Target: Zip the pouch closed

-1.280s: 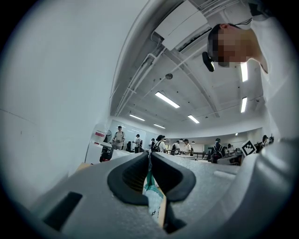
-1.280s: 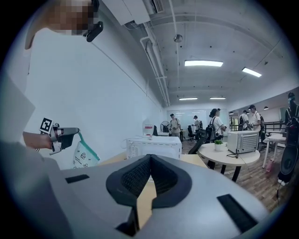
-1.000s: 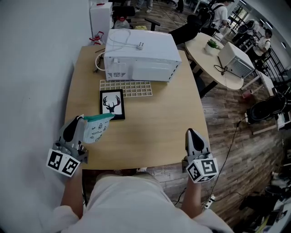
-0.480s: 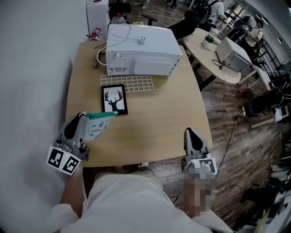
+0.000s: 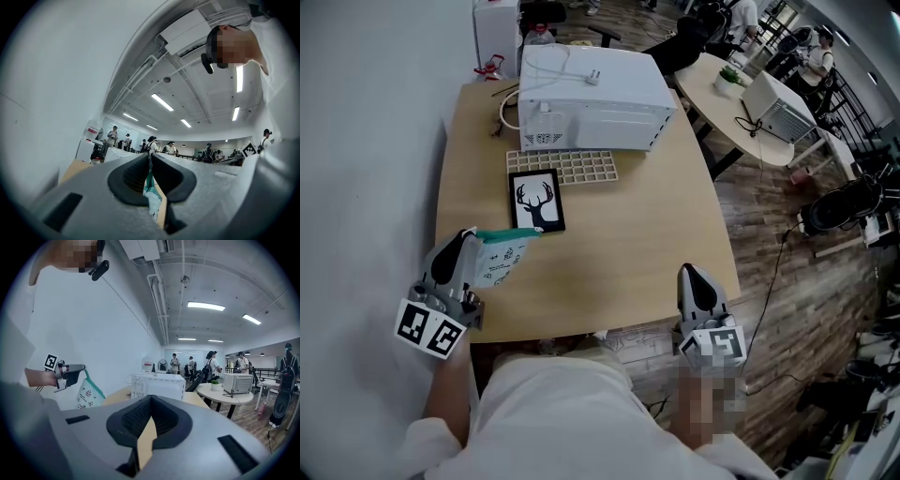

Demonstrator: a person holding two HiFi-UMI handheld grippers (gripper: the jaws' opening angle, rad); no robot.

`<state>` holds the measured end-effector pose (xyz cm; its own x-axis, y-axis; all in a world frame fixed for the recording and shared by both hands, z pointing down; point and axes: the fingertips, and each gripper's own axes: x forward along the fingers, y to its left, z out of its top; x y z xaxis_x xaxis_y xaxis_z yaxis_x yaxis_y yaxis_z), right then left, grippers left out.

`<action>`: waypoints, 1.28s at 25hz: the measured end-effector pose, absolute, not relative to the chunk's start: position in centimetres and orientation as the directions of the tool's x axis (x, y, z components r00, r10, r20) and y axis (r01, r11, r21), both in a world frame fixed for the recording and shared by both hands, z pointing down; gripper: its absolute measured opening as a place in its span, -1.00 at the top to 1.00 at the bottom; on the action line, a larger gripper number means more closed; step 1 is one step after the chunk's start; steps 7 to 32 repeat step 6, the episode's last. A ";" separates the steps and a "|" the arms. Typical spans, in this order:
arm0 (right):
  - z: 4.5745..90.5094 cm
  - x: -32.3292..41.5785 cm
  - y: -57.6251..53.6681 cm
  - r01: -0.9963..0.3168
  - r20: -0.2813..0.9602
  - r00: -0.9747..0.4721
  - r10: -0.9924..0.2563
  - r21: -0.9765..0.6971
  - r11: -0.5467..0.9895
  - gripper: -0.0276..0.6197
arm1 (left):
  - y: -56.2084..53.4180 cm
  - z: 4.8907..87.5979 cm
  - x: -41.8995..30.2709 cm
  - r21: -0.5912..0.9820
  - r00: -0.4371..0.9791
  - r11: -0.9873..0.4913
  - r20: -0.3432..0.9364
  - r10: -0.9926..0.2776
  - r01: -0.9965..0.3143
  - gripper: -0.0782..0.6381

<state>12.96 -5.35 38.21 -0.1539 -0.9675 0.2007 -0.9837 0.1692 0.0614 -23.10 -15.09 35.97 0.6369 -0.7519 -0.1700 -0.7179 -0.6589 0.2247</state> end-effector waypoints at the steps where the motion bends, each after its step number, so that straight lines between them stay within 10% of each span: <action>1: 38.2 12.9 -5.4 -0.984 0.201 -0.154 -0.967 0.062 0.169 0.91 | -15.1 35.9 -23.0 0.224 0.639 -0.660 -0.169 -0.751 -0.717 0.71; 32: 38.3 12.7 -5.9 -0.980 0.205 -0.172 -0.963 0.065 0.189 0.91 | -15.3 36.0 -22.7 0.221 0.645 -0.664 -0.163 -0.747 -0.714 0.71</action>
